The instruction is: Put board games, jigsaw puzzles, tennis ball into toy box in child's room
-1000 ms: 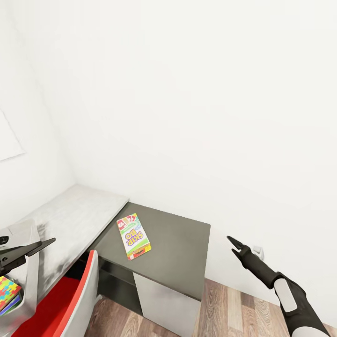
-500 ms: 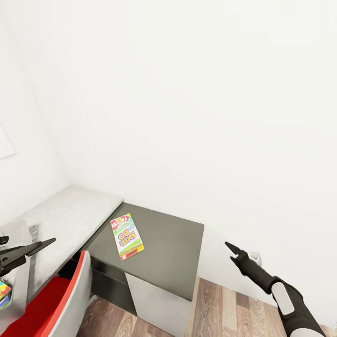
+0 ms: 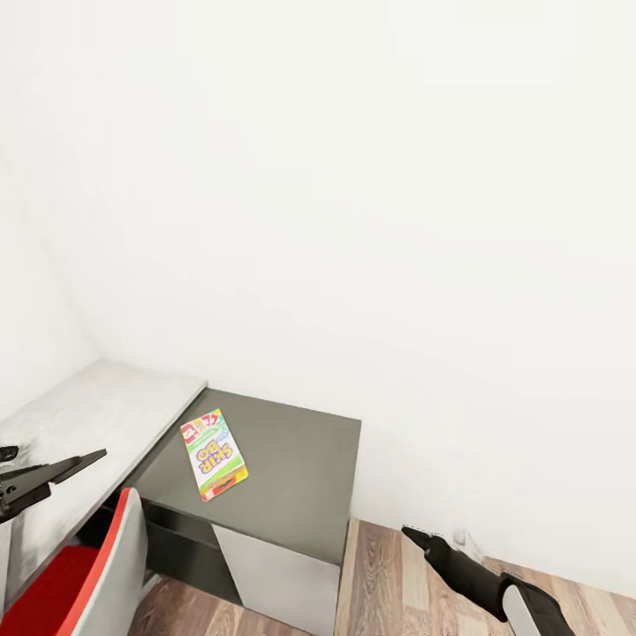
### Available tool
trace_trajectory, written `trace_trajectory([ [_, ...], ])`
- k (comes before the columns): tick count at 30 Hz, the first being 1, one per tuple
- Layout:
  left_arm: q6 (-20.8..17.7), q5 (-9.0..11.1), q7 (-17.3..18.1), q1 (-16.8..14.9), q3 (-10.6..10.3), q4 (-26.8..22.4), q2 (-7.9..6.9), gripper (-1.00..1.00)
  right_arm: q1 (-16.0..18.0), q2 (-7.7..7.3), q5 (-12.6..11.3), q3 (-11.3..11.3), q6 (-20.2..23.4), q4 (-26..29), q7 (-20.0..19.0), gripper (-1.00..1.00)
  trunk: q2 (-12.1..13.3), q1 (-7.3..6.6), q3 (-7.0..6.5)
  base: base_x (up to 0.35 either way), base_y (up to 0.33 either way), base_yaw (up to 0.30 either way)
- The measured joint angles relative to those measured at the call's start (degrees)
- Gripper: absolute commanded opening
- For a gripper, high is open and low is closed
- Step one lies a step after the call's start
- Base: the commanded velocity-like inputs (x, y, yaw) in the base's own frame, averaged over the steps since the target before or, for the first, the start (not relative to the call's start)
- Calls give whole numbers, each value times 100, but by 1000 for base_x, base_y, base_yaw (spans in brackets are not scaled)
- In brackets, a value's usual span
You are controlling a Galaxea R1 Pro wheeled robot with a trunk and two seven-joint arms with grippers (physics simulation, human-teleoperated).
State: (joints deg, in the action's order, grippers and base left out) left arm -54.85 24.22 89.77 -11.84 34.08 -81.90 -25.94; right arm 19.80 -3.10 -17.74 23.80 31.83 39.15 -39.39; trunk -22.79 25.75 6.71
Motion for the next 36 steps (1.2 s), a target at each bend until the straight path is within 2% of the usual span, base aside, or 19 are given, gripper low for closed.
trace_trajectory([
  [5,5,0,0,1,-205,-3,-3,100,-40,69,66,-20,-144,-3,-21,100,0,0,0,0,0,-208],
  [8,53,1,0,1,-244,-5,1,100,-71,76,84,-21,-160,-4,-24,100,0,0,0,0,0,-126],
  [16,104,-14,0,2,-262,-1,1,100,-92,79,97,-26,-208,-18,3,100,0,0,0,0,0,-39],
  [23,105,-33,0,2,-268,-1,-5,100,-96,65,106,-29,-730,-343,-24,100,0,0,0,12,0,-1],
  [29,105,-35,0,2,-279,-1,1,100,-96,68,114,-60,-798,-379,-37,100,-1,-2,0,159,-5,0],
  [32,105,-39,0,2,-280,-2,0,100,-96,71,199,-277,-804,-382,-39,100,0,-1,0,116,-32,0],
  [33,105,-41,0,2,-280,-3,1,100,-96,73,251,-556,-808,-383,-40,100,0,0,0,42,-12,0],
  [36,105,-47,0,1,-340,-7,2,100,-96,80,286,-1048,-887,-382,-34,100,0,0,0,25,-5,-124],
])
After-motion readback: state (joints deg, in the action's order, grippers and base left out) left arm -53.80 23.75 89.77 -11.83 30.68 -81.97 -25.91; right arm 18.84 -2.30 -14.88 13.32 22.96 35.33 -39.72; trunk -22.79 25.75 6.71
